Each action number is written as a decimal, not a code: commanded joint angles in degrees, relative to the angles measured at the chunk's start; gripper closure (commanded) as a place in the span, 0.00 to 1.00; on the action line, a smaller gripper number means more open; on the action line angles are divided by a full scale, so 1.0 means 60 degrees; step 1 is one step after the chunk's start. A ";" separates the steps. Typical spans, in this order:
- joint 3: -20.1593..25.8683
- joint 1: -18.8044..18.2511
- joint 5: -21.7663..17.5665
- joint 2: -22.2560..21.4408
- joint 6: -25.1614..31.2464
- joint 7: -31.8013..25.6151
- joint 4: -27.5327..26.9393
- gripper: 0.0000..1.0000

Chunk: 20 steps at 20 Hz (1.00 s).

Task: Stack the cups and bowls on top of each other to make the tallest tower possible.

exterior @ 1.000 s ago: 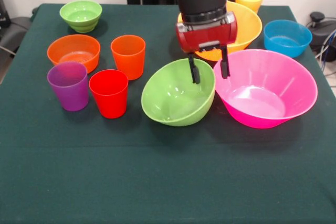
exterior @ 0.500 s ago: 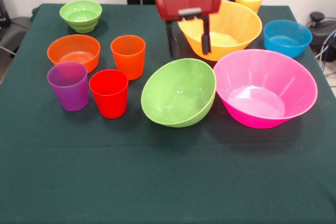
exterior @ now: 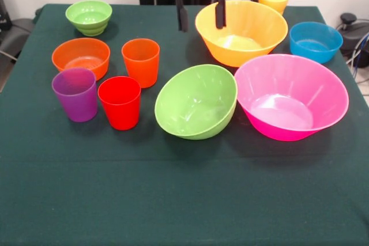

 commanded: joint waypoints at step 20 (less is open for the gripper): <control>-0.2143 0.2719 -0.0120 0.0514 -0.1390 0.1993 0.0537 0.00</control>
